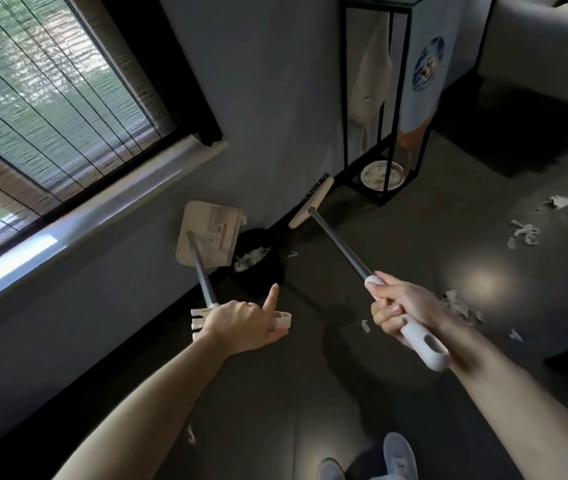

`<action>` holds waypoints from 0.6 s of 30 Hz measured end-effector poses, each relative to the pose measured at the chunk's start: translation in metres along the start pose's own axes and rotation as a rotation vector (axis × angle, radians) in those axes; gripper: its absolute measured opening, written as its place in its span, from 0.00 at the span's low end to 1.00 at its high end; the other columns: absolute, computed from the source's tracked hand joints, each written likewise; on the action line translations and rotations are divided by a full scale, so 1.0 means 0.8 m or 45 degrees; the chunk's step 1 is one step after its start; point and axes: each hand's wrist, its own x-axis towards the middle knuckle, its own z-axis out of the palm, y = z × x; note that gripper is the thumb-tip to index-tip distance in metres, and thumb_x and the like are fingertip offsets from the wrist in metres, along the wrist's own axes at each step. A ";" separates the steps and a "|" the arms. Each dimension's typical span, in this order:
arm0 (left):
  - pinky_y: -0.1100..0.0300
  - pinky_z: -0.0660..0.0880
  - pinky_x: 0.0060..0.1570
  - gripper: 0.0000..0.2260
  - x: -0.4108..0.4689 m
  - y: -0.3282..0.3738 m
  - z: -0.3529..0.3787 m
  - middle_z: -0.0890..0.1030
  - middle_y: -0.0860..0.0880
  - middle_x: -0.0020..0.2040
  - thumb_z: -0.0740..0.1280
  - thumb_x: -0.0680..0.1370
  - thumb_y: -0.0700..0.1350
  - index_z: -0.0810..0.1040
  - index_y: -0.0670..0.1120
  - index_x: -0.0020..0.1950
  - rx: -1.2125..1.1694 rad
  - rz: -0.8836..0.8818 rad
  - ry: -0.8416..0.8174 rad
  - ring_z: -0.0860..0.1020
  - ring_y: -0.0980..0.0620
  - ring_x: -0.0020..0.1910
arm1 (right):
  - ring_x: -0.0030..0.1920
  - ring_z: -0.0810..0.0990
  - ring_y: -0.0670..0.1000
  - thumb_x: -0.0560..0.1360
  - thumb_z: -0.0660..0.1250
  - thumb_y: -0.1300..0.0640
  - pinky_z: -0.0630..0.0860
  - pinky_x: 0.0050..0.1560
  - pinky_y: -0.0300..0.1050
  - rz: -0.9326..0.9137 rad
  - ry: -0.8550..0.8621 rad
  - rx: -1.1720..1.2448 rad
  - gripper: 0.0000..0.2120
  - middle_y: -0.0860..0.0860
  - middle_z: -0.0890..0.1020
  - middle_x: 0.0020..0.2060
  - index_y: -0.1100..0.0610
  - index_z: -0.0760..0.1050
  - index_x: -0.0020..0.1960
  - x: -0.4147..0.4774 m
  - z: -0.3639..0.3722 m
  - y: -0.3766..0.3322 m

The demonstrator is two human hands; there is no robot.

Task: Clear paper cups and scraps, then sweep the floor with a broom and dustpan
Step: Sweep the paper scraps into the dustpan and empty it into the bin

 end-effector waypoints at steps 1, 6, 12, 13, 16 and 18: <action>0.57 0.66 0.30 0.38 0.002 0.010 0.005 0.83 0.47 0.45 0.46 0.78 0.69 0.41 0.47 0.79 -0.007 0.034 -0.031 0.82 0.44 0.42 | 0.18 0.65 0.42 0.80 0.60 0.62 0.62 0.14 0.33 0.009 0.004 -0.001 0.24 0.50 0.67 0.25 0.48 0.62 0.73 0.001 -0.002 0.004; 0.55 0.69 0.33 0.38 0.018 0.024 0.001 0.83 0.45 0.47 0.46 0.78 0.69 0.42 0.45 0.79 0.059 0.133 -0.058 0.82 0.44 0.44 | 0.18 0.65 0.42 0.80 0.60 0.62 0.62 0.14 0.32 0.081 0.014 0.059 0.20 0.50 0.67 0.25 0.48 0.65 0.69 0.003 -0.011 0.007; 0.60 0.60 0.23 0.36 0.017 -0.006 -0.041 0.83 0.46 0.53 0.43 0.78 0.67 0.43 0.46 0.79 0.178 0.089 -0.029 0.82 0.48 0.41 | 0.18 0.65 0.41 0.80 0.59 0.62 0.62 0.14 0.32 0.055 0.035 0.084 0.22 0.50 0.67 0.26 0.49 0.63 0.72 -0.008 -0.010 0.016; 0.60 0.59 0.22 0.35 0.013 -0.011 -0.049 0.81 0.45 0.59 0.42 0.78 0.66 0.45 0.47 0.79 0.204 0.098 -0.051 0.82 0.48 0.42 | 0.18 0.65 0.41 0.80 0.59 0.62 0.62 0.15 0.32 0.043 0.040 0.078 0.23 0.50 0.67 0.25 0.50 0.62 0.73 -0.009 -0.007 0.016; 0.58 0.68 0.28 0.33 -0.004 -0.027 -0.075 0.68 0.44 0.73 0.39 0.77 0.64 0.50 0.50 0.79 0.164 0.059 -0.128 0.82 0.44 0.49 | 0.18 0.65 0.41 0.81 0.59 0.62 0.62 0.15 0.31 0.007 0.049 0.062 0.19 0.50 0.66 0.27 0.49 0.63 0.69 -0.013 0.002 0.014; 0.54 0.75 0.37 0.33 -0.019 -0.038 -0.096 0.71 0.41 0.70 0.46 0.78 0.67 0.50 0.50 0.79 -0.015 -0.175 -0.052 0.81 0.42 0.51 | 0.18 0.65 0.41 0.81 0.59 0.62 0.62 0.15 0.31 -0.008 0.038 0.066 0.12 0.50 0.65 0.28 0.50 0.65 0.61 -0.017 0.010 0.013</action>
